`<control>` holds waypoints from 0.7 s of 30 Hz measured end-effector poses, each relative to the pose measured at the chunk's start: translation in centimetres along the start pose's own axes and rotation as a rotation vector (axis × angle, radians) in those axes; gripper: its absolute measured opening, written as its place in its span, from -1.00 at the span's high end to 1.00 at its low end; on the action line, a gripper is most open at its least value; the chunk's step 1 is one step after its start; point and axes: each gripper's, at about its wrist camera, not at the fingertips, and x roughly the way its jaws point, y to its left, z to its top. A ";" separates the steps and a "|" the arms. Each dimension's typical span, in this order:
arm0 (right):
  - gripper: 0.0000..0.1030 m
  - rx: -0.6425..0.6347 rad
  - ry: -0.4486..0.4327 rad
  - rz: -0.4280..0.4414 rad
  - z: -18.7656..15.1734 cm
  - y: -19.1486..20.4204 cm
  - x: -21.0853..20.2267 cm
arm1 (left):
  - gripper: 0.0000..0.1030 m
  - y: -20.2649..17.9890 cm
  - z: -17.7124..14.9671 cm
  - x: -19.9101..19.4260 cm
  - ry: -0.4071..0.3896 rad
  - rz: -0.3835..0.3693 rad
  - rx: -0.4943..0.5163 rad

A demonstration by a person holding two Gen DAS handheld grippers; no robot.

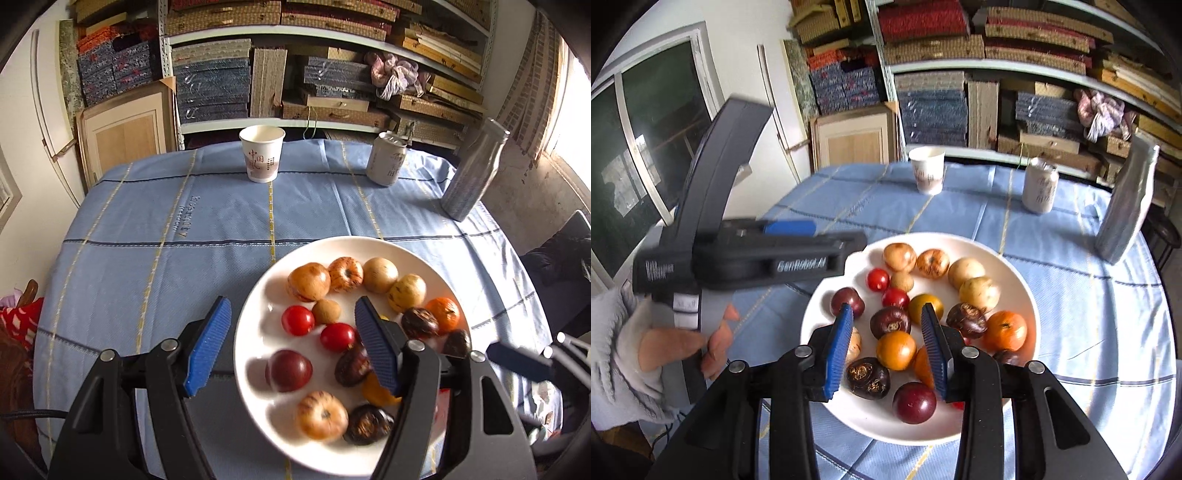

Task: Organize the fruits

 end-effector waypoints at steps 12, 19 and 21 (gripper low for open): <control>0.02 0.048 -0.026 -0.019 -2.6 -0.1 -4.4 | -0.52 -0.4 -5.1 -6.2 -0.009 0.049 -0.047; 0.01 0.092 0.021 -0.024 -6.3 -0.2 -5.3 | -0.56 -0.5 -9.0 -8.1 0.017 0.076 -0.076; 0.00 0.096 0.031 -0.028 -7.3 -0.1 -5.7 | -0.61 -0.6 -9.9 -8.5 0.025 0.084 -0.086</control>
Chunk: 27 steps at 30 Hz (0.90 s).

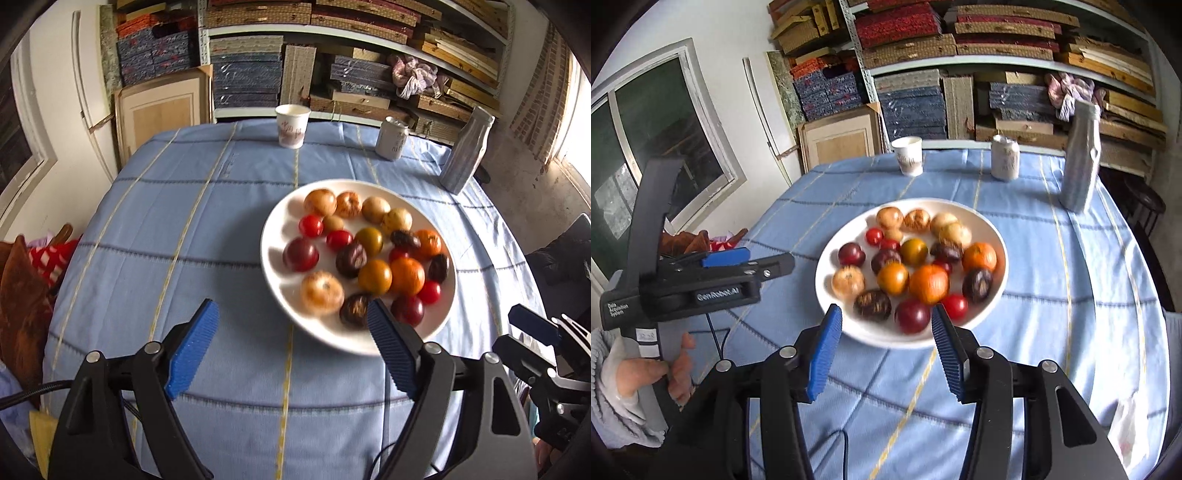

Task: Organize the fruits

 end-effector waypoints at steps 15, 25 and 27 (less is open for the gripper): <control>-0.13 0.034 0.054 -0.022 -4.2 -0.3 -1.5 | -0.87 -0.6 -4.1 -1.8 0.039 0.016 -0.004; -0.35 0.036 0.034 -0.040 -4.3 -0.1 -2.6 | -0.91 -1.6 -4.4 -2.6 0.036 0.054 0.034; -0.45 0.046 0.032 -0.044 -4.3 -0.2 -2.7 | -0.91 -2.1 -4.4 -2.7 0.038 0.119 0.061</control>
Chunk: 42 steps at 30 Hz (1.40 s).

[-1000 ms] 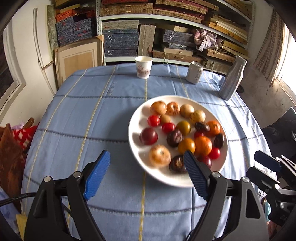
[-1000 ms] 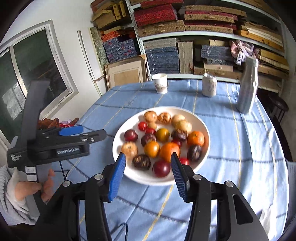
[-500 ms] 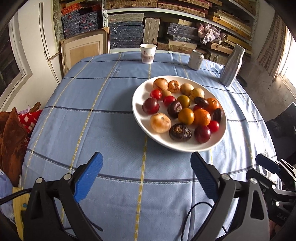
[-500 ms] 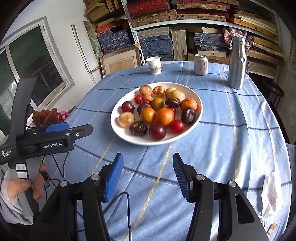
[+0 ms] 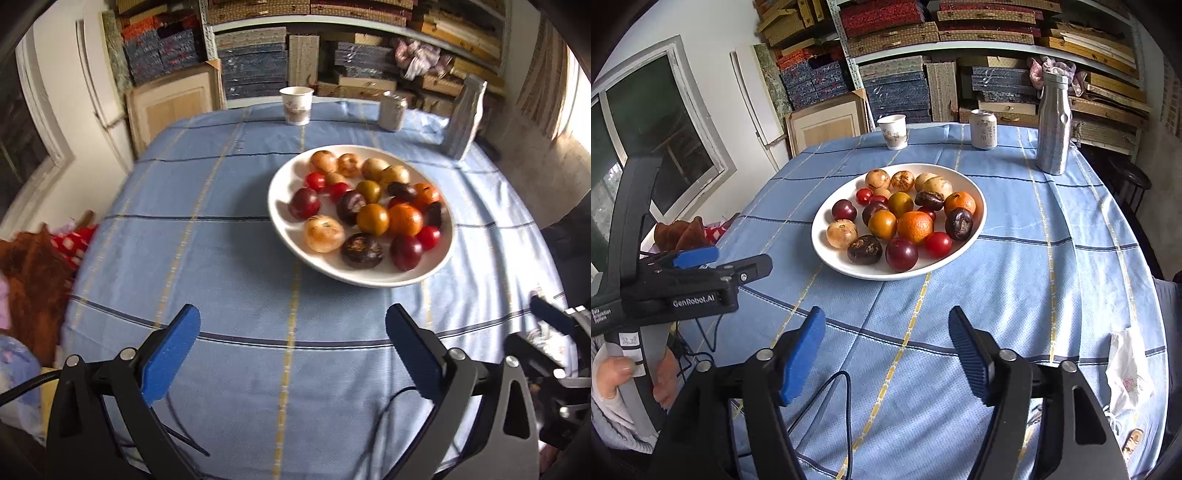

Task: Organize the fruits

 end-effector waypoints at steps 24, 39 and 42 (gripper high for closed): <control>-0.93 0.091 -0.053 -0.188 0.8 0.0 0.2 | -0.91 1.9 1.0 -2.6 -0.131 -0.119 -0.070; -0.93 0.056 0.060 -0.152 0.2 0.8 1.1 | -0.91 0.6 0.6 -3.7 -0.154 0.004 -0.017; -0.93 0.080 0.050 -0.162 0.3 0.3 0.9 | -0.91 0.3 0.6 -3.5 -0.134 -0.042 -0.017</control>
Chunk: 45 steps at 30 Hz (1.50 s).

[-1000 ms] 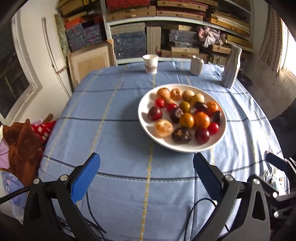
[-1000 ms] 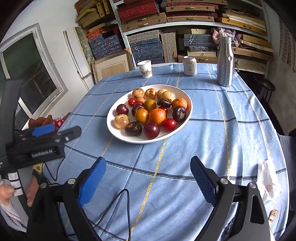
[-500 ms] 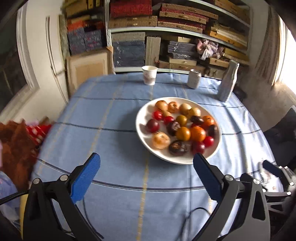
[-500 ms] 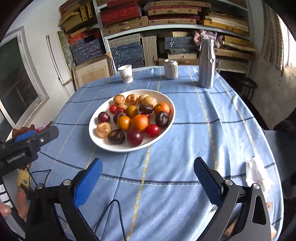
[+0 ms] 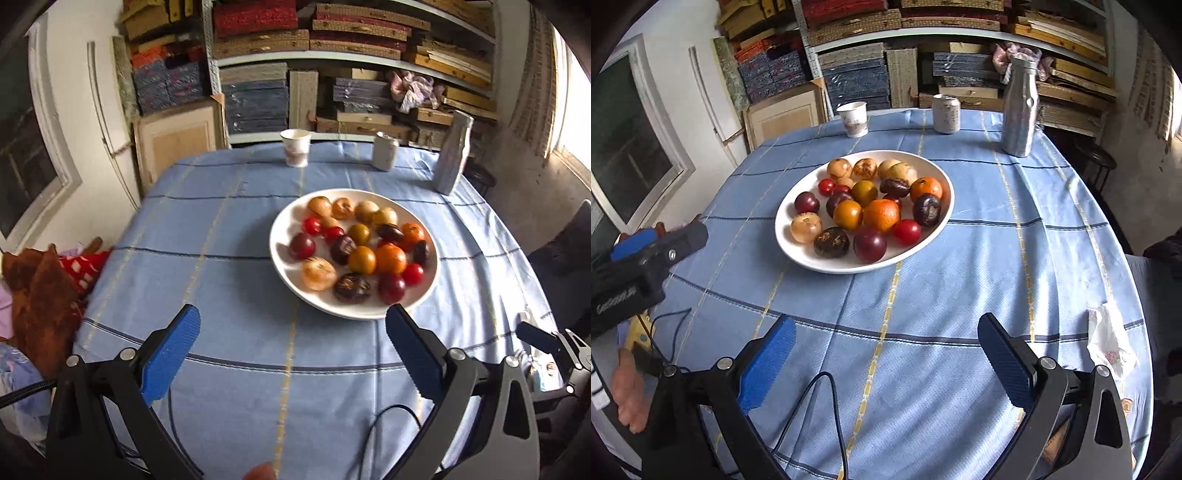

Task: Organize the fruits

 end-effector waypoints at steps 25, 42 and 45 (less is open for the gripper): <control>-0.93 -0.018 -0.002 0.008 1.4 1.0 1.1 | -0.91 0.5 -0.3 1.4 0.080 -0.018 -0.053; -0.93 -0.006 -0.001 0.002 1.6 0.7 1.5 | -0.91 0.3 0.3 2.2 0.071 -0.014 -0.044; -0.93 -0.005 0.000 0.003 1.7 0.7 1.6 | -0.91 0.3 0.4 2.5 0.071 -0.009 -0.044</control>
